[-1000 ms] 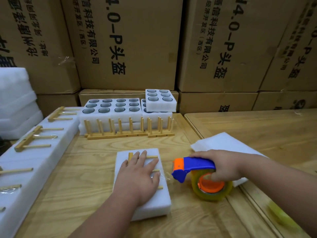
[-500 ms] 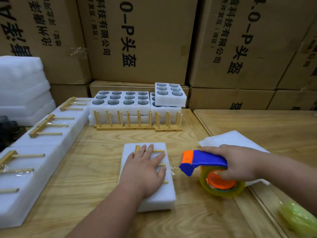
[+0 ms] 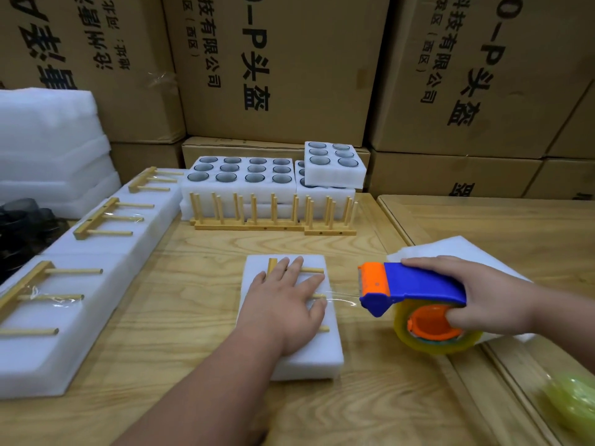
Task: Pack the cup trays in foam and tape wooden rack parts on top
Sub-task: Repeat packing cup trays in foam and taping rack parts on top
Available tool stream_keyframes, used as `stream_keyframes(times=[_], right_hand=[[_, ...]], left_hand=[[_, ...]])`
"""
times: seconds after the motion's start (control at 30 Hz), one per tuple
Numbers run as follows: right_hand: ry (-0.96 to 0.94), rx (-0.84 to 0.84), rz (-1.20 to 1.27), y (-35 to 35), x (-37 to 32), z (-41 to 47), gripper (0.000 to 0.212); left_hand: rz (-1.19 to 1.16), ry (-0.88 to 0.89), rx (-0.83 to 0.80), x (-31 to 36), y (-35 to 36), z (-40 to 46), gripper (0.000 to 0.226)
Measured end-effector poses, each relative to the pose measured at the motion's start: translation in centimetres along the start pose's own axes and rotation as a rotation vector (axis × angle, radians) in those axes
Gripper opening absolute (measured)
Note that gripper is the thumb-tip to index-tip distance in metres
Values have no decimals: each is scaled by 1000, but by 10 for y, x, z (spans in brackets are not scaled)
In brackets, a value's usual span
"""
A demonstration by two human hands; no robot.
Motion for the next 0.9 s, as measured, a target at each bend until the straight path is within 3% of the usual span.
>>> stream_keyframes(times=[0.43, 0.7, 0.9], right_hand=[[-48, 98, 67, -16, 0, 1, 92], [-281, 134, -316, -14, -16, -2, 86], [-159, -42, -516, 1, -25, 9, 82]], left_hand=[[-51, 11, -45, 1, -1, -1, 57], [-5, 13, -55, 1, 0, 1, 57], [51, 3, -66, 1, 3, 1, 59]])
Point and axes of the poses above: each hand's wrist, its own z-axis towards the middle knuckle, its own y-axis out of the palm, x = y × z, the point moved 9 cm from there along z, towards the middle knuckle, and after that the axes turned 3 degrees about -z, right-handed, at the moved point
